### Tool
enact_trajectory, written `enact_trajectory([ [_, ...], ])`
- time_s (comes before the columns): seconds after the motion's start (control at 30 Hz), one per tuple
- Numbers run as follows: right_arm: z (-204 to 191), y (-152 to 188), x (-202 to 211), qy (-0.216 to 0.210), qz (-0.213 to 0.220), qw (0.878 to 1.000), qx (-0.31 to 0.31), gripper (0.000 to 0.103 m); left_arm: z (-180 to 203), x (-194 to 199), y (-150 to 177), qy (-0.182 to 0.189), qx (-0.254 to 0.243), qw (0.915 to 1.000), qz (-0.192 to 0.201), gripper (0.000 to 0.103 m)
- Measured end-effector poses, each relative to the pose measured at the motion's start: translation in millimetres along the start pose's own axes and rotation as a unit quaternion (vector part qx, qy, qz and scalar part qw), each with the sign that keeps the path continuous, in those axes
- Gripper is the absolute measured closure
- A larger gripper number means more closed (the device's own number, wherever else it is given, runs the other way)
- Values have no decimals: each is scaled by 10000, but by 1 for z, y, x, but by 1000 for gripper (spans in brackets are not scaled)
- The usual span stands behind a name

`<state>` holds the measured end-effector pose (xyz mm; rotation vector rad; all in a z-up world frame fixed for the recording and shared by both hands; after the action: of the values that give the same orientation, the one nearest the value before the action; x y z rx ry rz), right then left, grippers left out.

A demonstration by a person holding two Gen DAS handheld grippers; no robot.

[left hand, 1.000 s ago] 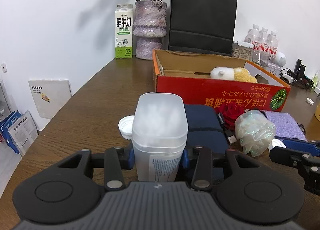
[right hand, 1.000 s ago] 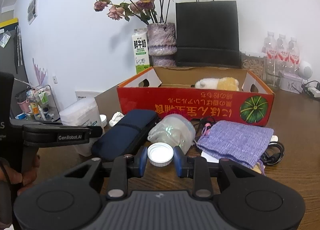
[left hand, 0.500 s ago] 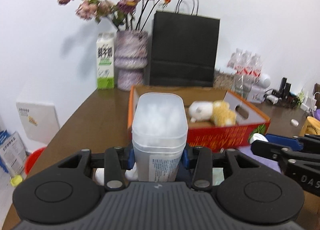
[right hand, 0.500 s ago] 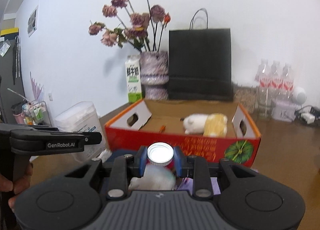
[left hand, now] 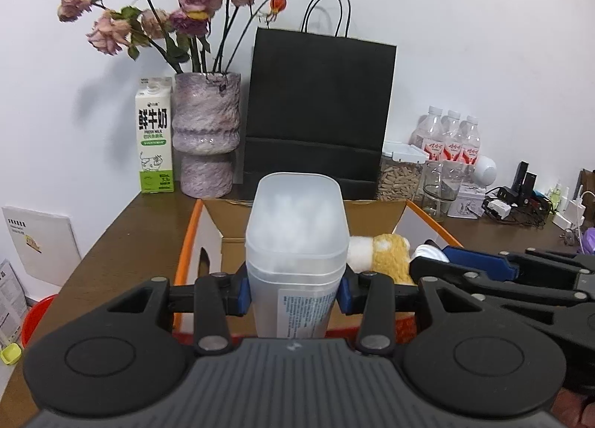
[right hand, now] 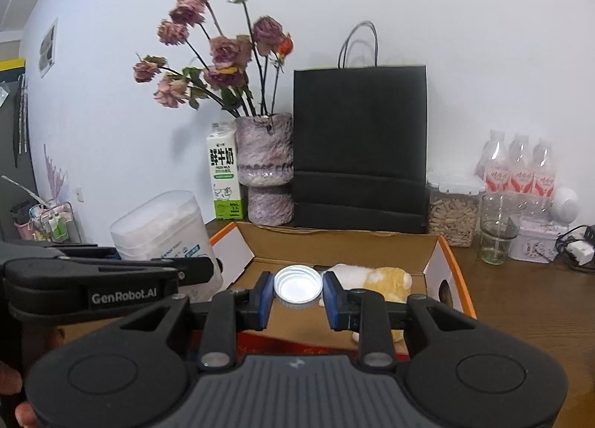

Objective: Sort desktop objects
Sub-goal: 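Carry container and cap into the cardboard box and open both tools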

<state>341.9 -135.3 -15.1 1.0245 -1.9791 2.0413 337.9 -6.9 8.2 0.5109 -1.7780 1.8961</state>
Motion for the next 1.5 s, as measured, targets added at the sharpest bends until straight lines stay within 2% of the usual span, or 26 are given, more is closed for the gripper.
enact_trajectory([
  [0.2, 8, -2, -38, -74, -304, 9995, -108, 76, -3, -37, -7, 30, 103, 9995, -283, 61],
  [0.5, 21, -1, -80, -75, -709, 9974, -100, 76, -19, -77, -4, -159, 133, 9972, -722, 61],
  [0.93, 28, 10, -99, -29, -1030, 9947, -59, 76, -25, -104, 6, -182, 98, 9932, -1146, 61],
  [1.0, 28, 10, -98, 16, -1050, 9945, -39, 75, -25, -101, 4, -191, 103, 9939, -1085, 55],
  [1.03, 28, 10, -97, 55, -1060, 9943, -29, 71, -24, -99, 3, -208, 100, 9941, -1058, 44],
  [1.07, 28, 9, -96, 93, -1074, 9942, -17, 58, -24, -96, 2, -253, 83, 9947, -990, 37],
  [1.1, 29, 8, -94, 137, -1072, 9941, -12, 48, -24, -94, 0, -340, 57, 9950, -939, 25],
  [1.13, 31, 7, -92, 219, -1048, 9942, -17, 39, -25, -91, -2, -532, 24, 9948, -865, 18],
  [1.2, 34, 3, -86, 326, -977, 9947, 14, 26, -27, -84, -7, -701, -27, 9950, -711, 11],
  [1.23, 35, 1, -83, 373, -940, 9949, 11, 16, -28, -82, -8, -777, 3, 9947, -667, 3],
  [1.27, 37, -2, -80, 409, -897, 9951, 3, 9, -30, -80, -10, -843, 37, 9945, -624, 0],
  [1.33, 39, -5, -76, 375, -836, 9958, -11, 0, -30, -77, -13, -800, 37, 9952, -567, 0],
  [1.5, 39, -8, -74, 393, -833, 9958, 6, 0, -27, -77, -12, -790, -2, 9950, -608, 0],
])
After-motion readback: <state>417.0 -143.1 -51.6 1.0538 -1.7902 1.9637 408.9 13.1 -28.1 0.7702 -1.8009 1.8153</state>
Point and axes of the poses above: each gripper's, at about its wrist camera, not at the fingertips, and x roughly against the way its jaws point, z to its right, y to its underside, the point moved 8 cm from there along -x, roughly the way its jaws point, and after that the axes turned 9 degrees about -z, right-handed, at the moved point
